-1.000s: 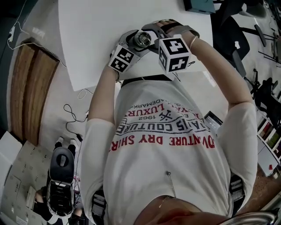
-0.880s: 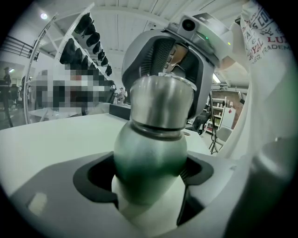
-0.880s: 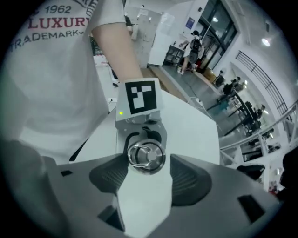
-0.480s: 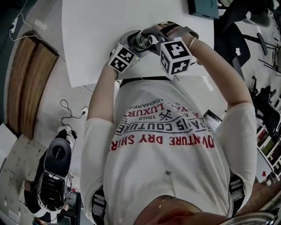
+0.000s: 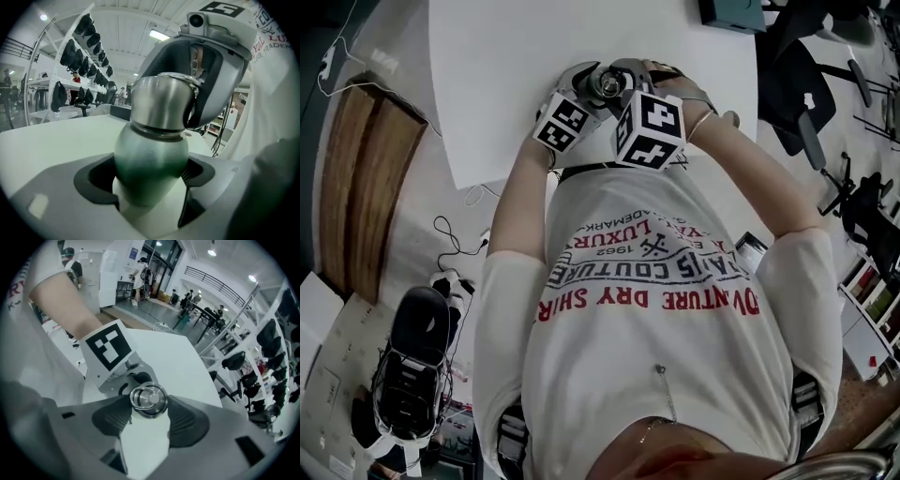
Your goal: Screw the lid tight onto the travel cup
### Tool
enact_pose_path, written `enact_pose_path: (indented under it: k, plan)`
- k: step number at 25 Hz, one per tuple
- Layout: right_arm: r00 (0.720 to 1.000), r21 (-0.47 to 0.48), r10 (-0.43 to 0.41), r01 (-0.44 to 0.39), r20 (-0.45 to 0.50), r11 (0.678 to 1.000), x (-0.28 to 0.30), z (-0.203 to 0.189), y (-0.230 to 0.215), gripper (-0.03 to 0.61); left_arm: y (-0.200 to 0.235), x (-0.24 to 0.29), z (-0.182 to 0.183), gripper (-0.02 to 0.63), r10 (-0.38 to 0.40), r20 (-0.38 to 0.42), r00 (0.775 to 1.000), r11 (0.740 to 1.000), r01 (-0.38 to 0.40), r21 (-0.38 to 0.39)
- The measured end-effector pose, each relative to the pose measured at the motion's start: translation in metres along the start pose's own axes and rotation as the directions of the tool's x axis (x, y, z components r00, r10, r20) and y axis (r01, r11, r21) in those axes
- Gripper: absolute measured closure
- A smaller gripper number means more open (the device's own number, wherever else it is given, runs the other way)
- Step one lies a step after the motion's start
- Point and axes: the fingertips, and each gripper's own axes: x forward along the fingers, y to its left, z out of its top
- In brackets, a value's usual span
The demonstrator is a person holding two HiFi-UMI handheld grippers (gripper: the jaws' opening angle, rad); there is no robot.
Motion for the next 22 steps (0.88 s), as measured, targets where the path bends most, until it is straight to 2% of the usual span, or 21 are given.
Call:
enact_pose_path:
  k: [3, 5, 10, 13, 15, 19, 20, 21, 22]
  plan:
    - [0.999, 0.081, -0.034, 0.038, -0.042, 0.996, 0.002, 0.002, -0.002, 0.333, 0.002, -0.001, -0.001, 0.209, 0.003, -0.002, 1.000, 1.000, -0.003, 0.001]
    - [0.998, 0.094, -0.043, 0.046, -0.037, 0.995, 0.001, 0.001, -0.002, 0.333, 0.000, -0.001, 0.000, 0.207, 0.001, -0.003, 1.000, 1.000, -0.001, 0.002]
    - [1.000, 0.074, 0.017, -0.018, 0.014, 0.997, 0.000, -0.008, 0.003, 0.328, -0.004, 0.003, 0.002, 0.207, -0.009, -0.013, 1.000, 1.000, 0.009, -0.005]
    - [0.994, 0.093, 0.047, -0.056, 0.096, 0.994, -0.001, -0.005, 0.005, 0.276, -0.002, 0.001, 0.000, 0.206, -0.013, -0.012, 1.000, 1.000, 0.013, -0.012]
    - [0.989, 0.118, 0.029, -0.047, 0.147, 0.992, -0.010, -0.006, -0.002, 0.273, -0.002, 0.002, 0.000, 0.207, -0.009, -0.003, 1.000, 1.000, 0.009, -0.008]
    - [0.972, 0.231, 0.008, -0.063, 0.233, 0.971, -0.032, -0.020, -0.013, 0.279, -0.003, 0.000, 0.006, 0.206, 0.030, 0.004, 1.000, 0.998, -0.030, 0.051]
    - [0.964, 0.260, -0.001, -0.071, 0.265, 0.963, -0.040, -0.022, -0.013, 0.288, -0.005, -0.002, 0.010, 0.206, 0.033, 0.012, 0.999, 0.998, -0.034, 0.051]
    - [0.955, 0.288, -0.025, -0.064, 0.296, 0.955, -0.049, -0.024, -0.014, 0.337, -0.006, -0.005, 0.015, 0.206, 0.037, 0.021, 0.999, 0.998, -0.038, 0.047]
    - [0.946, 0.319, -0.066, -0.041, 0.319, 0.947, -0.058, -0.026, -0.017, 0.433, -0.007, -0.007, 0.018, 0.206, 0.043, 0.026, 0.999, 0.998, -0.045, 0.044]
